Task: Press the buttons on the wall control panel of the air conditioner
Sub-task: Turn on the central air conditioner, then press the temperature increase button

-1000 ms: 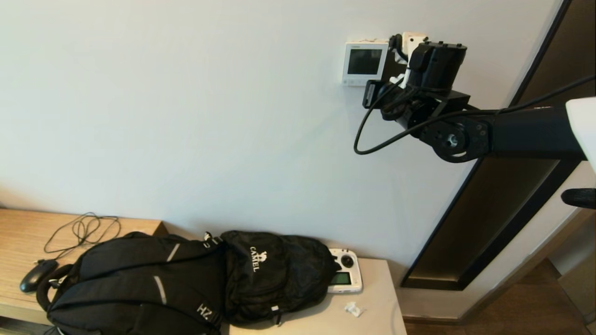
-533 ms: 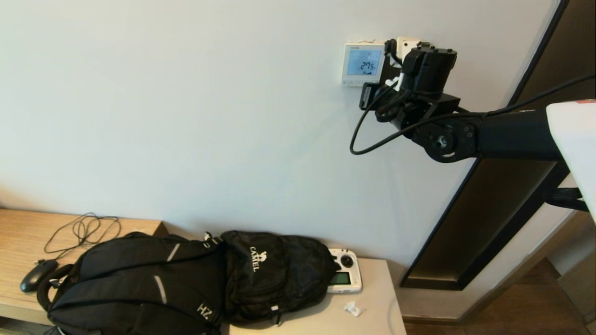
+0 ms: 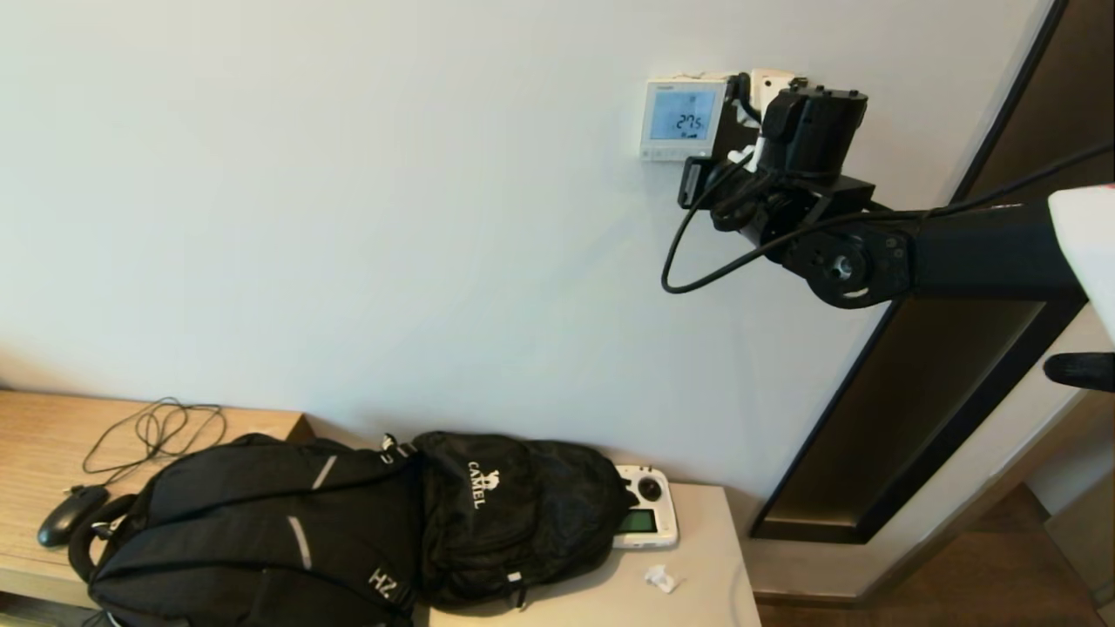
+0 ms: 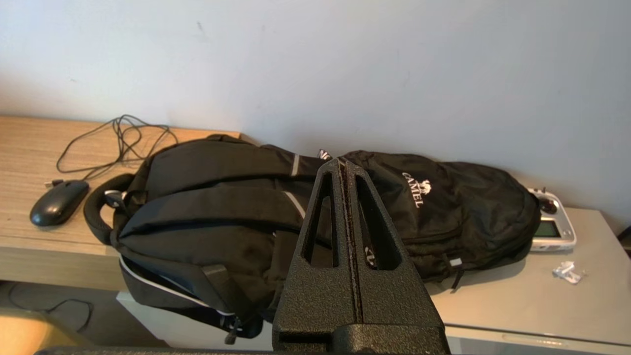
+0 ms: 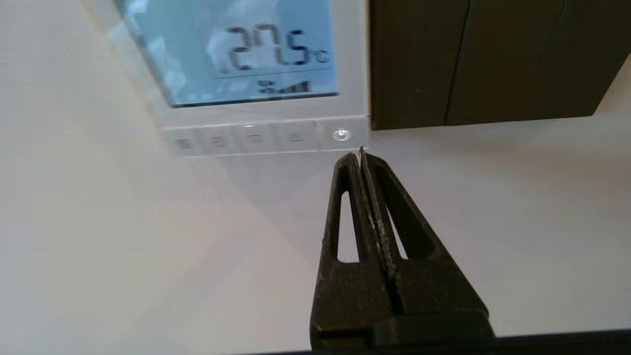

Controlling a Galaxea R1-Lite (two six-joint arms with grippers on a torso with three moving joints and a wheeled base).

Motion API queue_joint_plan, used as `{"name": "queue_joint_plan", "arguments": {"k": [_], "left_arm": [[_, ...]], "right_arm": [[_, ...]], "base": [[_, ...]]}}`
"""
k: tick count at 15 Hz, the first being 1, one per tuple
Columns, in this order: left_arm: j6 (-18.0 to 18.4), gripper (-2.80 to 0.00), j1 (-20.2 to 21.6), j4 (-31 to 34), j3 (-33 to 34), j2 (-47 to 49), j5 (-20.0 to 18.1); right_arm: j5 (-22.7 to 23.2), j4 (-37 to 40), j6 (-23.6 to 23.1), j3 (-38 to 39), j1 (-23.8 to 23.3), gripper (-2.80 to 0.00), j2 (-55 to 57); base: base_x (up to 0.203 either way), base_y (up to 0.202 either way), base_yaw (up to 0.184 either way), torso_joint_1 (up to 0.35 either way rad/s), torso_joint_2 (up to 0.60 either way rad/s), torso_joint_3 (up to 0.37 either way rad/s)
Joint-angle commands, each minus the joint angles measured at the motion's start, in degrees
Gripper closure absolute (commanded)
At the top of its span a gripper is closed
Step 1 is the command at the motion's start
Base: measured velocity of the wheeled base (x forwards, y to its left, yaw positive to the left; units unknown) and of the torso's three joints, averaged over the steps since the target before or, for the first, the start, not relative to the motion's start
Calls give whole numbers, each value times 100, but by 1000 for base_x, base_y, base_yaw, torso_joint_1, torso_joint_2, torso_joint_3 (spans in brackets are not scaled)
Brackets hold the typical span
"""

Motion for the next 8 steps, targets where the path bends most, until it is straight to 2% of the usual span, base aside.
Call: {"name": "queue_joint_plan", "arguments": {"k": [1,5,8], "left_arm": [[-6,0,8,-2,0,-2,3],[-6,0,8,-2,0,-2,1],[-6,0,0,-2,0,-2,-5]], "right_arm": [[-4,-13,3,136,101,0,-257],[-31,-22,7,305,365,0,-423],[-31,-180,-41,215,365,0,-302]], "base": [[0,0,0,0,0,0],[0,0,0,0,0,0],[0,0,0,0,0,0]]}}
